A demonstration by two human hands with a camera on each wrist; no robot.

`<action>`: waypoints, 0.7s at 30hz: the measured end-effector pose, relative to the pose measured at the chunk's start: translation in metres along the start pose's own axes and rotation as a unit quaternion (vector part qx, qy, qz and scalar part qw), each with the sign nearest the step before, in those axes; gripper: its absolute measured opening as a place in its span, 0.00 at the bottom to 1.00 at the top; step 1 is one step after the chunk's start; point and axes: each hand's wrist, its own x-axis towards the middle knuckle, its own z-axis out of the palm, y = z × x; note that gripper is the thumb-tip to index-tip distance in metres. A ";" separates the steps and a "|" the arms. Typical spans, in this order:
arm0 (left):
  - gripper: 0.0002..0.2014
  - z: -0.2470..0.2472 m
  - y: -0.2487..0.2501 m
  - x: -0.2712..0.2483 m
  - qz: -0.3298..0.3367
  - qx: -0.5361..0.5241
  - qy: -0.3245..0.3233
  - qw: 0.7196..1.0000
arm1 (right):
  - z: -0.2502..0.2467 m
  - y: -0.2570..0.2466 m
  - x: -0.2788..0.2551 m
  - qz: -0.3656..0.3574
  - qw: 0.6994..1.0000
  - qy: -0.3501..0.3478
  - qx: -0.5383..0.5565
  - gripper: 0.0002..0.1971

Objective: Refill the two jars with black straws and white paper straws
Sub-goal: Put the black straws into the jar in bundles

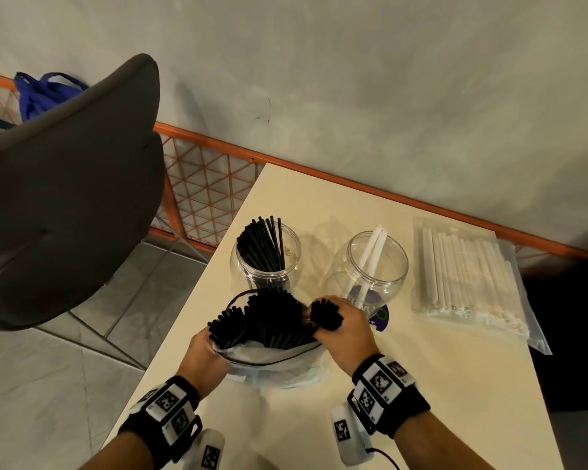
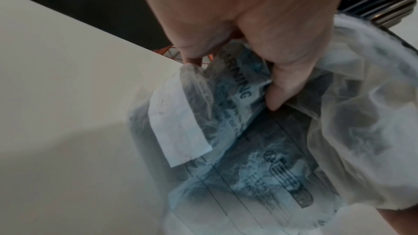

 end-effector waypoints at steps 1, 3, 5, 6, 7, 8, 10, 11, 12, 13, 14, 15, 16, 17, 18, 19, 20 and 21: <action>0.13 0.000 0.000 0.000 0.004 0.005 -0.002 1.000 | 0.001 -0.001 -0.001 0.017 1.000 0.001 0.016 0.07; 0.18 0.000 -0.003 0.000 0.008 0.026 -0.007 1.000 | 0.002 -0.001 0.000 0.029 0.999 -0.003 0.036 0.08; 0.22 0.000 -0.007 0.001 0.002 0.036 -0.002 0.999 | 0.004 -0.002 0.001 0.034 0.997 -0.015 0.063 0.12; 0.20 -0.001 -0.007 0.002 -0.003 0.035 -0.002 0.999 | 0.005 -0.002 0.001 0.044 0.996 -0.018 0.078 0.15; 0.16 -0.001 -0.007 0.002 -0.007 0.033 -0.004 0.999 | 0.006 -0.003 0.001 0.056 0.995 -0.015 0.087 0.16; 0.11 -0.001 -0.007 0.002 -0.009 0.030 -0.005 1.000 | 0.007 -0.001 0.002 0.067 0.994 -0.001 0.082 0.16; 0.09 -0.001 -0.009 0.002 -0.013 0.022 -0.004 1.000 | 0.007 0.001 0.001 0.074 0.995 0.017 0.061 0.13; 0.09 -0.001 -0.010 0.002 -0.015 0.023 -0.004 1.000 | 0.006 0.002 0.001 0.067 0.996 0.016 0.058 0.12; 0.09 -0.001 -0.011 0.003 -0.016 0.022 -0.002 1.000 | 0.006 0.001 0.001 0.061 0.997 0.016 0.054 0.11; 0.10 -0.001 -0.011 0.003 -0.016 0.019 -0.002 1.000 | 0.005 0.001 0.001 0.058 0.997 0.017 0.048 0.10; 0.10 -0.001 -0.011 0.003 -0.017 0.016 -0.002 1.000 | 0.004 -0.001 0.001 0.057 0.997 0.017 0.044 0.11; 0.10 -0.001 -0.009 0.003 -0.018 0.014 -0.002 1.000 | 0.003 -0.003 0.001 0.059 0.997 0.016 0.046 0.10; 0.10 0.000 -0.008 0.002 -0.021 0.009 -0.002 1.000 | 0.003 -0.006 0.001 0.058 0.997 0.013 0.054 0.08; 0.10 0.000 -0.007 0.002 -0.022 0.003 -0.003 1.000 | 0.002 -0.011 0.001 0.056 0.997 0.012 0.061 0.07; 0.10 0.000 -0.006 0.002 -0.022 0.001 -0.002 1.000 | 0.002 -0.013 0.002 0.052 0.997 0.016 0.062 0.06; 0.11 0.001 -0.006 0.002 -0.016 0.008 -0.003 1.000 | 0.002 -0.018 0.001 0.041 0.997 0.021 0.056 0.07; 0.12 0.000 -0.005 0.001 -0.010 0.013 -0.002 1.000 | 0.001 -0.021 0.001 0.031 0.998 0.027 0.049 0.08; 0.14 0.000 -0.006 0.001 -0.008 0.015 -0.002 1.000 | 0.000 -0.026 0.001 0.024 0.998 0.033 0.051 0.08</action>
